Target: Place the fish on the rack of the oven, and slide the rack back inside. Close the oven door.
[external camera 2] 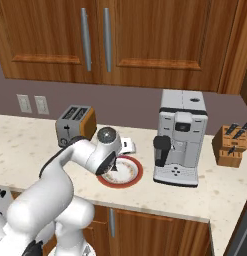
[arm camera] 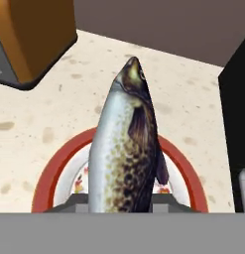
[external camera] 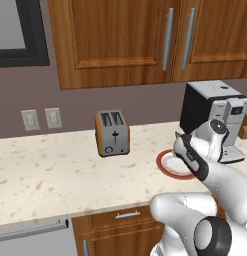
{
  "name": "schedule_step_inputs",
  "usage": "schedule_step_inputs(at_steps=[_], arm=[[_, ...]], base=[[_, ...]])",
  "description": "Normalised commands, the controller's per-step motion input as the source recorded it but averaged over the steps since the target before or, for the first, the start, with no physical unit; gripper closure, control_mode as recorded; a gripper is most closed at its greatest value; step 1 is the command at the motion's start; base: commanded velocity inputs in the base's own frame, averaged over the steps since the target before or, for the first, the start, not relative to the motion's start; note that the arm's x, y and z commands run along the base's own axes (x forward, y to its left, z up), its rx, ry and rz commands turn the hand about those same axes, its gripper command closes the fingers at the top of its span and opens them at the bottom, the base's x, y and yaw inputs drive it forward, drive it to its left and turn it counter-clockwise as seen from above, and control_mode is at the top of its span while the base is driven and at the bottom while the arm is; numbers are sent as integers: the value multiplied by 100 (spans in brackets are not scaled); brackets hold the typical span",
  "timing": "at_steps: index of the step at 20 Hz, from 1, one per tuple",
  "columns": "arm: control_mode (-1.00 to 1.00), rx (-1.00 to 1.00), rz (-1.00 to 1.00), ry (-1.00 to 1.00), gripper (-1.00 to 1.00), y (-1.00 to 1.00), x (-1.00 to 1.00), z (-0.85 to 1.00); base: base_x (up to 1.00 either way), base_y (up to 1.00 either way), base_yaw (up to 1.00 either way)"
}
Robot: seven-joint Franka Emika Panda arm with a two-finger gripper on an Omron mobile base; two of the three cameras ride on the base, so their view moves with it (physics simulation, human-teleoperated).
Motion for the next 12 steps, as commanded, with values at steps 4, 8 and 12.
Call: schedule_step_inputs(at_steps=[4, 8, 12], arm=[[-100, -10, 15, -8, 100, 10, -35, 92], [-100, -7, 12, 0, 100, 2, -32, 72], [-100, -3, 10, 0, 100, 0, -8, 50]], base=[[0, 0, 0], [0, 0, 0], [0, 0, 0]])
